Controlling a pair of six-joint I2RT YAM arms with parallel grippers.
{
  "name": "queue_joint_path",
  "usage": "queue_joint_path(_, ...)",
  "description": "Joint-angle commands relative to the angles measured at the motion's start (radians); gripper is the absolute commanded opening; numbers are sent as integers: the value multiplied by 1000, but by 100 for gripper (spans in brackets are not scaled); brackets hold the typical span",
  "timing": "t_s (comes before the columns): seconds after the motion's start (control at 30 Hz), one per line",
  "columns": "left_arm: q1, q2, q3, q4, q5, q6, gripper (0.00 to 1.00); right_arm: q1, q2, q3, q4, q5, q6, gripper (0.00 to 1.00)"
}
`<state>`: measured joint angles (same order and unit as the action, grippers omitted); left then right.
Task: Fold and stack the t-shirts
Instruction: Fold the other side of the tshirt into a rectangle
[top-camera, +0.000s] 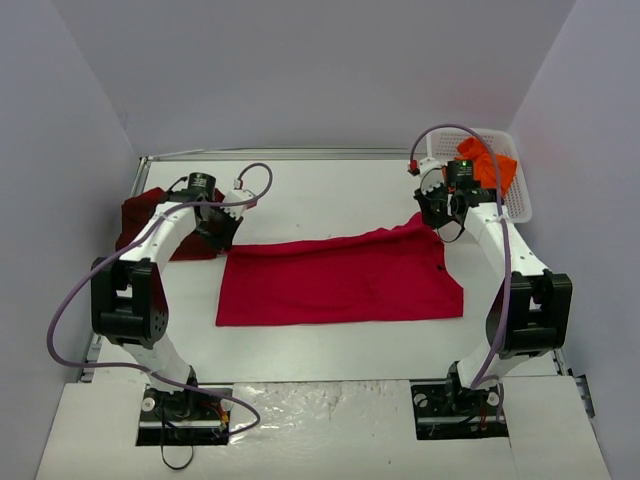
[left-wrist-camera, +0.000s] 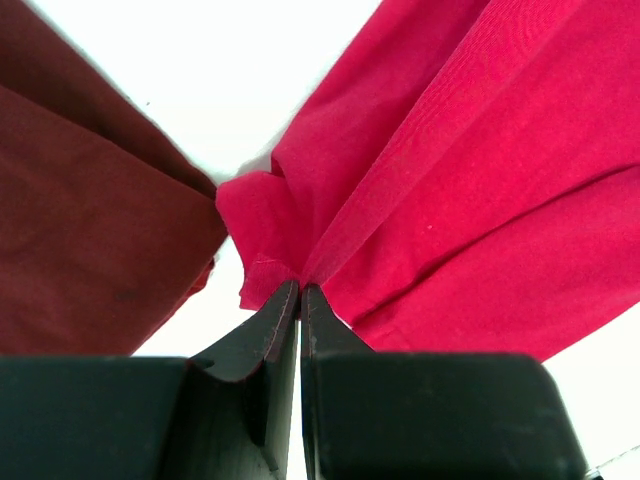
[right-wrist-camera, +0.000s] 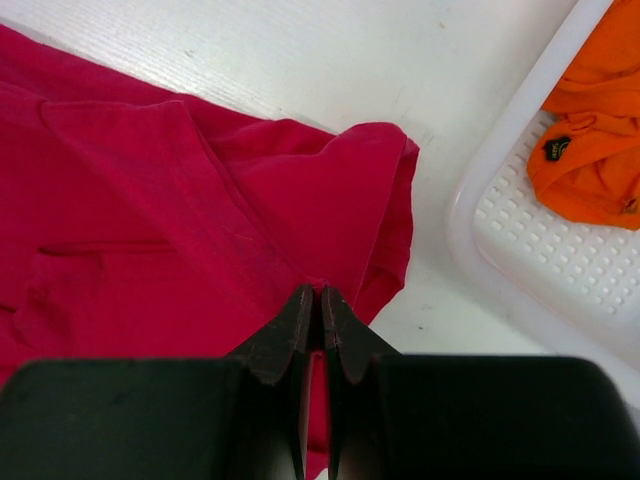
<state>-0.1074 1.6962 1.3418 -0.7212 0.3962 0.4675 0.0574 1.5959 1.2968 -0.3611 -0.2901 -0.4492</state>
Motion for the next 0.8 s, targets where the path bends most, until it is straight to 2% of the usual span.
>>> queue_joint_path(0.0, -11, -55, -12, -21, 16, 11, 2, -10, -56, -28, -9, -12, -9, 0)
queue_joint_path(0.77, -35, -78, -73, -44, 10, 31, 2, -10, -108, -157, -27, -18, -32, 0)
